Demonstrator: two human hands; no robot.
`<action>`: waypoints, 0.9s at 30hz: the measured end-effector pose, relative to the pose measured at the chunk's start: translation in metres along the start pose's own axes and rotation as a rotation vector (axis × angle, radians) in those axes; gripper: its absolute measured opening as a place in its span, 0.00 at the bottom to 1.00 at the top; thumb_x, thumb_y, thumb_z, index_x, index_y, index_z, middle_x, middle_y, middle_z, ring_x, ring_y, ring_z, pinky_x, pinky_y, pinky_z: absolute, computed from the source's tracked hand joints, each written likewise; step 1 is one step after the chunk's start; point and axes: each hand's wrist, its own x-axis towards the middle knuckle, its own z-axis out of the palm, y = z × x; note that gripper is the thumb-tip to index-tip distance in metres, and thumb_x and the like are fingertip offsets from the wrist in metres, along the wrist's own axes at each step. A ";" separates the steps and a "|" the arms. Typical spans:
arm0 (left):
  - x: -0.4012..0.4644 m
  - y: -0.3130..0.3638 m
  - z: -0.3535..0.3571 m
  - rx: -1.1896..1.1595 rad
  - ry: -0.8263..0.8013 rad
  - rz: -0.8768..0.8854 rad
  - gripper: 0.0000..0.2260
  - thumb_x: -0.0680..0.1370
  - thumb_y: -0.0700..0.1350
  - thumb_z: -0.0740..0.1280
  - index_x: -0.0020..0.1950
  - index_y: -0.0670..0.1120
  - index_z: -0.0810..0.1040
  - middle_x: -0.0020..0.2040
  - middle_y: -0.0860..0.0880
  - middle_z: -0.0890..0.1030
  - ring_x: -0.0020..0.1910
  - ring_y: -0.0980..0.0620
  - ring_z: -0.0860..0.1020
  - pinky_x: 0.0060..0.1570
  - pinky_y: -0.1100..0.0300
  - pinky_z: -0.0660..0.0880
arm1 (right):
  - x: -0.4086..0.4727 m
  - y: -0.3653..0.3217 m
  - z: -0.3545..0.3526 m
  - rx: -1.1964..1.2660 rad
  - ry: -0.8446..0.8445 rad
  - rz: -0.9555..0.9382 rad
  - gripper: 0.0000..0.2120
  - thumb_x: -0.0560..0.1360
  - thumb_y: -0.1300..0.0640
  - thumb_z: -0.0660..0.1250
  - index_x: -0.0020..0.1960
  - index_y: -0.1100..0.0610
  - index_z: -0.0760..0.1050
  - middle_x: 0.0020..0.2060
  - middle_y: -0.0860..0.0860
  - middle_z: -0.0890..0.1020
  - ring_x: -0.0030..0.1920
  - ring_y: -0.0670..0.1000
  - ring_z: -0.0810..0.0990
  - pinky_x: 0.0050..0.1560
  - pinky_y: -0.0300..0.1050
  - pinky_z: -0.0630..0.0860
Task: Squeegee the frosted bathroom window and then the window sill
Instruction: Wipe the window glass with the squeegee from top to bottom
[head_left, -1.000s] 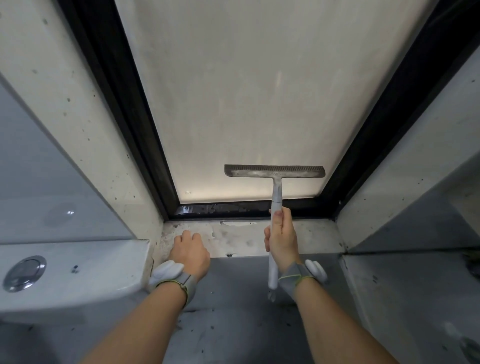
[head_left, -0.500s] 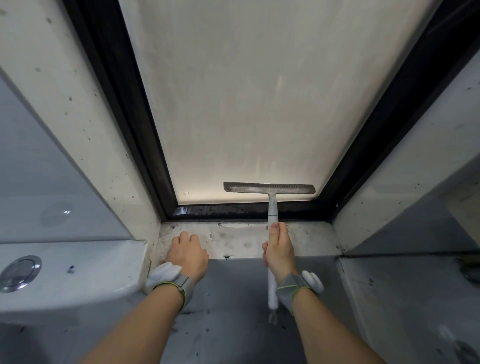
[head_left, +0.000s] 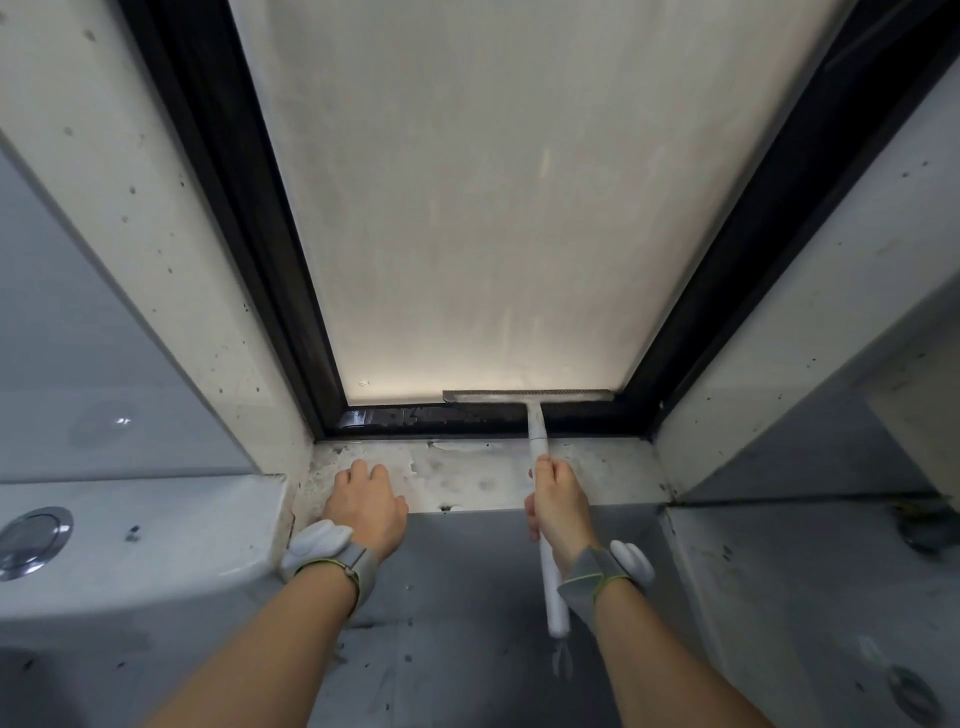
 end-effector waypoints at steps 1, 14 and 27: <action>0.000 0.000 0.000 0.000 0.002 -0.001 0.17 0.81 0.52 0.57 0.67 0.45 0.69 0.67 0.44 0.68 0.66 0.43 0.67 0.65 0.52 0.69 | -0.003 -0.002 -0.002 0.030 -0.020 -0.001 0.14 0.81 0.47 0.53 0.51 0.55 0.72 0.33 0.55 0.78 0.26 0.51 0.74 0.26 0.44 0.73; 0.000 -0.001 0.001 -0.004 0.012 -0.003 0.17 0.81 0.52 0.57 0.66 0.45 0.69 0.67 0.44 0.68 0.66 0.43 0.67 0.65 0.52 0.69 | -0.020 -0.087 -0.025 0.259 -0.175 0.080 0.10 0.82 0.57 0.56 0.48 0.62 0.69 0.35 0.57 0.73 0.24 0.51 0.70 0.23 0.41 0.69; 0.000 -0.001 0.005 -0.027 0.028 -0.009 0.18 0.81 0.53 0.58 0.67 0.45 0.69 0.67 0.45 0.68 0.66 0.44 0.67 0.64 0.52 0.69 | 0.008 -0.084 -0.040 0.225 -0.210 0.299 0.10 0.82 0.60 0.56 0.45 0.64 0.71 0.31 0.55 0.72 0.21 0.47 0.67 0.19 0.38 0.64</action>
